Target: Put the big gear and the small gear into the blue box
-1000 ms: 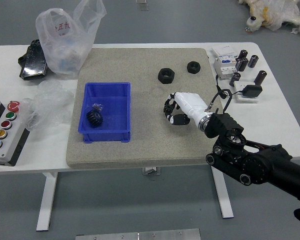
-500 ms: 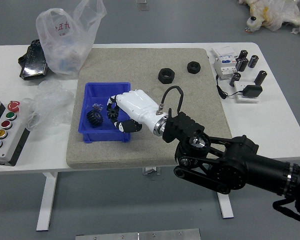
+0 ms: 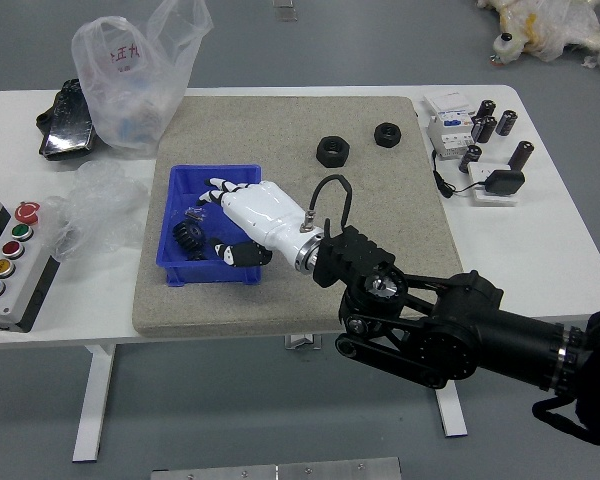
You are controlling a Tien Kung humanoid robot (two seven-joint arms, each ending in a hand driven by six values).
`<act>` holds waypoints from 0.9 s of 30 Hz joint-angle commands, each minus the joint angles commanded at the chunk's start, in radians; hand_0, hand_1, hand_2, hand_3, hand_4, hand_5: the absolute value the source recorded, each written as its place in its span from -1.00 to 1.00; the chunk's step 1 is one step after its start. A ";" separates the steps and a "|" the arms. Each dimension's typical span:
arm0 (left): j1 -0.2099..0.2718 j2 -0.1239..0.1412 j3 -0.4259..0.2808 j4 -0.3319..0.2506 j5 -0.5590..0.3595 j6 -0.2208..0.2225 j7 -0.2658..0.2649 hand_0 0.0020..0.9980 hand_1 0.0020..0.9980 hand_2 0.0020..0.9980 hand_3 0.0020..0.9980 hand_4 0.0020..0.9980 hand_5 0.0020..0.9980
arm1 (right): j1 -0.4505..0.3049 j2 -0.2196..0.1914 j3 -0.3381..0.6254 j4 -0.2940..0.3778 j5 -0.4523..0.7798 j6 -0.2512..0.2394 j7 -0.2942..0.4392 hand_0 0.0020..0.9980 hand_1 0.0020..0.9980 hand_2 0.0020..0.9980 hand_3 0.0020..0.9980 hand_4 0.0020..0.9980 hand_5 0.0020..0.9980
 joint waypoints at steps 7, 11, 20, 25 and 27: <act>0.000 0.000 0.011 0.001 -0.014 0.005 -0.005 0.43 0.11 0.11 0.35 0.39 0.00 | -0.073 -0.055 0.121 0.056 0.066 -0.037 0.046 -0.12 0.58 0.83 0.67 0.29 -0.37; 0.004 -0.002 0.014 0.002 -0.020 0.009 -0.006 0.43 0.11 0.11 0.35 0.38 0.00 | -0.153 -0.117 0.226 0.118 0.172 -0.064 0.127 -0.12 0.49 0.70 0.55 0.29 -0.39; 0.001 -0.004 0.008 0.008 -0.008 0.012 -0.015 0.43 0.11 0.11 0.35 0.38 0.00 | -0.367 -0.239 0.517 0.171 0.507 -0.038 0.363 -0.06 0.47 0.68 0.46 0.30 -0.40; -0.019 -0.004 0.043 0.008 -0.043 0.016 -0.033 0.43 0.11 0.11 0.34 0.38 -0.01 | -0.492 -0.292 0.657 0.180 0.678 0.001 0.474 0.09 0.47 0.63 0.44 0.33 -0.36; -0.023 -0.005 0.055 0.009 -0.054 0.017 -0.038 0.43 0.11 0.11 0.34 0.38 -0.01 | -0.540 -0.299 0.707 0.176 0.740 0.016 0.514 0.09 0.47 0.63 0.44 0.33 -0.36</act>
